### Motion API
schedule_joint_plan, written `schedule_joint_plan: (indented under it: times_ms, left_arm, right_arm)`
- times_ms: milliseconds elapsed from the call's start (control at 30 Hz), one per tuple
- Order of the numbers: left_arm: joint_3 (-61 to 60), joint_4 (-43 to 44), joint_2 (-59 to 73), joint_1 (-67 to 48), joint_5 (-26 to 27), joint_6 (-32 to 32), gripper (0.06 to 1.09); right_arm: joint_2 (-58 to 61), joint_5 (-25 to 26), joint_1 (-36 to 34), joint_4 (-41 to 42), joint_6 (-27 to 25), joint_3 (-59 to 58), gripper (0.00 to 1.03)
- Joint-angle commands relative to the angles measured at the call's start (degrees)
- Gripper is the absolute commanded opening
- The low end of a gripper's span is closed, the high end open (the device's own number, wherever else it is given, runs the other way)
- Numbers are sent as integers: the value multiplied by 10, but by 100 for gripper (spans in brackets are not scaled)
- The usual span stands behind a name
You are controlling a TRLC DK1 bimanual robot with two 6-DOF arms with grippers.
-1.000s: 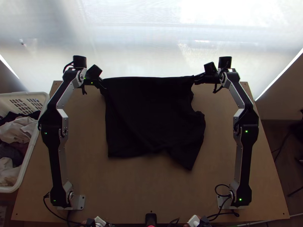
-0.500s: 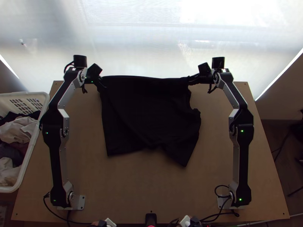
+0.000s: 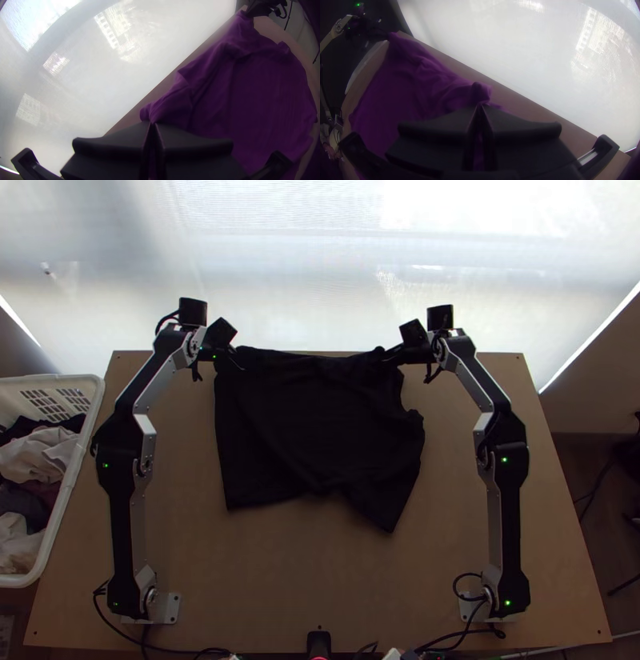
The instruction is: Fold the t-shirt
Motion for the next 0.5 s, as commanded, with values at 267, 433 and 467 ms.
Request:
schedule_joint_plan:
  times_ms: [267,433,467]
  left_arm:
    - [-271,60,-208,-25,1,-8,9]
    - [-397,87,-316,-26,3,-5,9]
    - [-419,93,-335,-28,3,-3,9]
  right_arm:
    - [-176,3,3,7,-14,-216,3]
    - [-235,3,-1,18,-26,-310,3]
    - [-240,3,-2,20,-27,-323,3]
